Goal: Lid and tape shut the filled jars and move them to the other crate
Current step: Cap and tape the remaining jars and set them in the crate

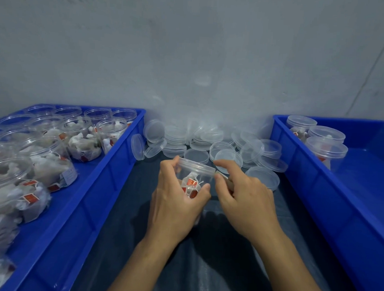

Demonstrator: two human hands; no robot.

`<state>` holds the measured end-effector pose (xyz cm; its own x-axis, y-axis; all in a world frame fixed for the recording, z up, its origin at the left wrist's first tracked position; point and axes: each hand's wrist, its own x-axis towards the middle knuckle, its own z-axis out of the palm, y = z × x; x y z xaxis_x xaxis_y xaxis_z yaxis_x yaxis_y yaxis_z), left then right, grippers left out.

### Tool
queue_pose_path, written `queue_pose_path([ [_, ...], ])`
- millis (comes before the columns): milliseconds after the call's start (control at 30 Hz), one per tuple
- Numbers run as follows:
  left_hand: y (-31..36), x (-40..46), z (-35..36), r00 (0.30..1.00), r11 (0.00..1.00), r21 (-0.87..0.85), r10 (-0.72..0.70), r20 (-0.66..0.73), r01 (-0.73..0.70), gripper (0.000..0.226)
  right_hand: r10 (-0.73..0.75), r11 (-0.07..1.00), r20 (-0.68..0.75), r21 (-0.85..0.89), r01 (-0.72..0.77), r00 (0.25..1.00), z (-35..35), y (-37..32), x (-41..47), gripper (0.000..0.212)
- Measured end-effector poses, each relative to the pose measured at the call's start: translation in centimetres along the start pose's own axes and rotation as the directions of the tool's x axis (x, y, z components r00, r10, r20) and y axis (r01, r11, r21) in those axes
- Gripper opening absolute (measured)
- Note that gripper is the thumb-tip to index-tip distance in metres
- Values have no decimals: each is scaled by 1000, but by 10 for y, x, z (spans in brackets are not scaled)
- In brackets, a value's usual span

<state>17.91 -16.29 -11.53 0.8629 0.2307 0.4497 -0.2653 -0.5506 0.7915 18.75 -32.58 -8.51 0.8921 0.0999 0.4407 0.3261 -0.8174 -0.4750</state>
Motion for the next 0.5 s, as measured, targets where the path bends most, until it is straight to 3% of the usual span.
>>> queue_pose_path([
  [233, 2, -2, 4, 1000, 998, -55, -28, -10, 28, 71, 58, 996, 4, 75, -58, 998, 0, 2, 1, 36],
  [500, 8, -5, 0, 998, 1000, 27, -3, 56, 2, 73, 67, 984, -13, 164, -64, 998, 1, 6, 1, 29],
])
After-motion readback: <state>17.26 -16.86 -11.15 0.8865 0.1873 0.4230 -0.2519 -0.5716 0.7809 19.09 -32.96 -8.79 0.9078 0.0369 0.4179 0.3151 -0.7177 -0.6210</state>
